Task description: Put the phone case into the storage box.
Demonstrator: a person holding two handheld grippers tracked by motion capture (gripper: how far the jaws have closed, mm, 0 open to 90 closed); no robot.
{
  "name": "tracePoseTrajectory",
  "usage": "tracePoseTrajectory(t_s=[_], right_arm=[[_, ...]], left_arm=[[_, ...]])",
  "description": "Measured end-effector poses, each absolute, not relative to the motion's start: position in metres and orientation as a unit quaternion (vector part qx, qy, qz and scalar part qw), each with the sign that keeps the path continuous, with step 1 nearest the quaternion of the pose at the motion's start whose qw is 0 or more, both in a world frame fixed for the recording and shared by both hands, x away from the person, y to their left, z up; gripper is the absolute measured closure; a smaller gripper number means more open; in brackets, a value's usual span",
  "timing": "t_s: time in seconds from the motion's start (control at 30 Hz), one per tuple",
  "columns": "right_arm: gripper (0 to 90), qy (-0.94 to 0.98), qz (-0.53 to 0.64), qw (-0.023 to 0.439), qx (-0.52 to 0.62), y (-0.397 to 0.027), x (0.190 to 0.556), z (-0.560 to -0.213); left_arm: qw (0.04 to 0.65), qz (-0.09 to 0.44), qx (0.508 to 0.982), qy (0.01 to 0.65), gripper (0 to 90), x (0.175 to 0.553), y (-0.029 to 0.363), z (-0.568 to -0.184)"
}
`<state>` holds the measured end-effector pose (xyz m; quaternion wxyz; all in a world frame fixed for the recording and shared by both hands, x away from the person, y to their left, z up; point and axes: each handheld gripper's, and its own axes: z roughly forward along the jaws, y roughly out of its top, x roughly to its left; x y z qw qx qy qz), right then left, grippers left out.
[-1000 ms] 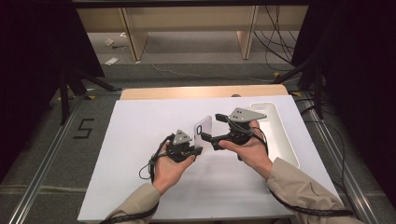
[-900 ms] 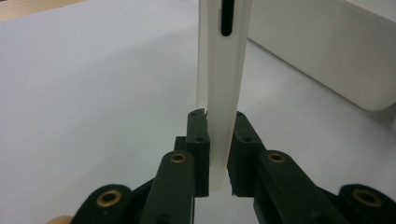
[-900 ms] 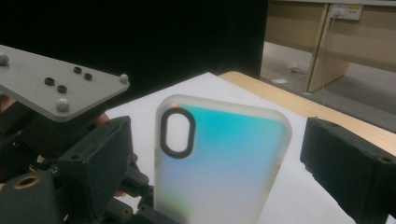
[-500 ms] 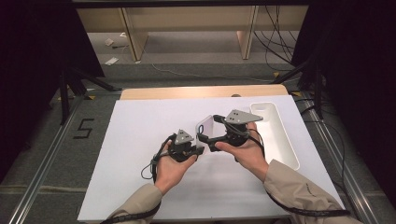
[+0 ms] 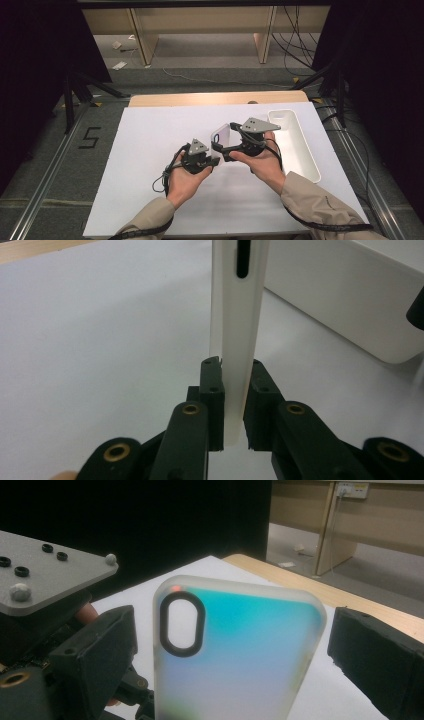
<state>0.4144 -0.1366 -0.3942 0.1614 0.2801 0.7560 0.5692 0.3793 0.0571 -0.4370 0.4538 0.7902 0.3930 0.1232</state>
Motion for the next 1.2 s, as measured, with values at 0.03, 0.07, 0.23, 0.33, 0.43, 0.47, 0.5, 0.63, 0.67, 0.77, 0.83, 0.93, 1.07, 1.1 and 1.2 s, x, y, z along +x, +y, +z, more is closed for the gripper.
tracePoseTrajectory(t_s=[0.03, 0.07, 0.23, 0.33, 0.43, 0.47, 0.5, 0.63, 0.67, 0.77, 0.83, 0.93, 1.07, 1.1, 1.2], right_arm=[[5.9, 0.755, 0.569, 0.163, 0.282, -0.1365, 0.4145, -0.3943], [5.8, 0.754, 0.57, 0.164, 0.283, -0.1363, 0.4147, -0.3945], [6.1, 0.749, 0.573, 0.164, 0.291, -0.1367, 0.4165, -0.3958], [6.6, 0.748, 0.573, 0.164, 0.293, -0.1362, 0.4167, -0.3969], [7.4, 0.747, 0.574, 0.163, 0.293, -0.1356, 0.4168, -0.3978], [7.6, 0.747, 0.574, 0.164, 0.293, -0.1355, 0.4167, -0.3979], [7.7, 0.747, 0.574, 0.165, 0.293, -0.1354, 0.4168, -0.3981], [8.3, 0.744, 0.575, 0.166, 0.295, -0.1351, 0.4168, -0.3987], [8.5, 0.744, 0.576, 0.167, 0.295, -0.135, 0.4168, -0.3988], [8.8, 0.743, 0.576, 0.167, 0.295, -0.135, 0.4168, -0.3991], [8.9, 0.744, 0.576, 0.168, 0.295, -0.1348, 0.4167, -0.3994], [9.2, 0.743, 0.577, 0.17, 0.294, -0.134, 0.4169, -0.4006], [9.9, 0.743, 0.578, 0.168, 0.294, -0.133, 0.4163, -0.4012], [10.4, 0.742, 0.578, 0.169, 0.294, -0.133, 0.4162, -0.4011], [11.7, 0.741, 0.579, 0.171, 0.294, -0.1331, 0.4161, -0.401]], left_arm=[[0.454, 0.123, 0.79, 0.393, 80.3, 0.3791, 0.0569, -0.4371], [0.454, 0.123, 0.791, 0.392, 80.3, 0.379, 0.0566, -0.4371], [0.453, 0.122, 0.792, 0.39, 80.3, 0.3783, 0.0553, -0.4374], [0.454, 0.122, 0.791, 0.391, 80.3, 0.3782, 0.0552, -0.4372], [0.454, 0.123, 0.792, 0.39, 80.3, 0.3783, 0.0553, -0.4374], [0.453, 0.123, 0.793, 0.389, 80.3, 0.3783, 0.0553, -0.4374], [0.454, 0.123, 0.792, 0.389, 80.3, 0.3782, 0.0552, -0.4374], [0.455, 0.123, 0.791, 0.389, 80.3, 0.378, 0.055, -0.4371], [0.456, 0.123, 0.791, 0.39, 80.3, 0.378, 0.055, -0.437], [0.455, 0.124, 0.792, 0.388, 80.3, 0.378, 0.0549, -0.4371], [0.454, 0.125, 0.792, 0.388, 80.3, 0.378, 0.0547, -0.4372], [0.455, 0.125, 0.792, 0.388, 80.3, 0.378, 0.0546, -0.4372], [0.455, 0.126, 0.792, 0.387, 80.3, 0.3779, 0.0547, -0.4371], [0.455, 0.126, 0.792, 0.387, 80.3, 0.3778, 0.0546, -0.4371], [0.455, 0.126, 0.792, 0.386, 80.3, 0.3777, 0.0542, -0.4372]])
